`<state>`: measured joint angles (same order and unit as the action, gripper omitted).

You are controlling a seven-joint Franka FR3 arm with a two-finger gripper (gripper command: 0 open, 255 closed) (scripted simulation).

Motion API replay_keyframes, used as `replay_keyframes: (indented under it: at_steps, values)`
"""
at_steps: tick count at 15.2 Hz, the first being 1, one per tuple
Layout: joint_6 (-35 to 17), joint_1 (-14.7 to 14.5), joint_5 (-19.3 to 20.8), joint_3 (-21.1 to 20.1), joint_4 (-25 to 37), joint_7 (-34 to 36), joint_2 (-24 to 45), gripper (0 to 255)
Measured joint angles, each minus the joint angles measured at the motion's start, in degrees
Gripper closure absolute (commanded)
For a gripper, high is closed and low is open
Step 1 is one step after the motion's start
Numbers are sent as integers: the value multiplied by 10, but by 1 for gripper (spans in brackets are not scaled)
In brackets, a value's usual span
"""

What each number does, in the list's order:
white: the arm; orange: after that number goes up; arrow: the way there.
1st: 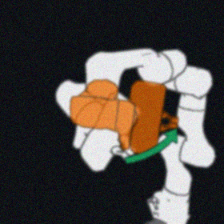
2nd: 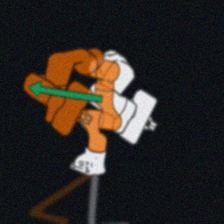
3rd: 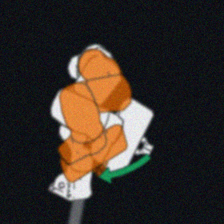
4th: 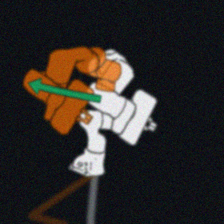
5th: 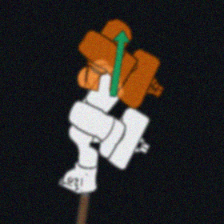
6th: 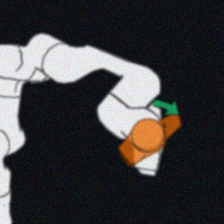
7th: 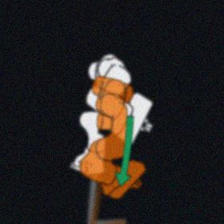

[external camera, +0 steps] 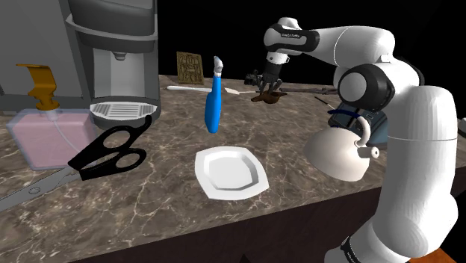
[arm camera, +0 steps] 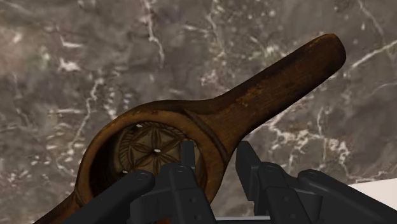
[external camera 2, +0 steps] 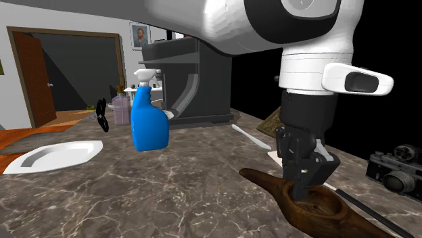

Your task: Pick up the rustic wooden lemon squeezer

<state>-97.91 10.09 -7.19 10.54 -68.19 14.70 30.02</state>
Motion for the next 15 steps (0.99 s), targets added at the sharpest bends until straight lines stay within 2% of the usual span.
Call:
replay_keyframes:
  at_steps: [7, 15]
  values:
    - [11, 1, 0, 0, 10, 1, 0, 255]
    - [82, 9, -2, 0, 103, 4, 21, 255]
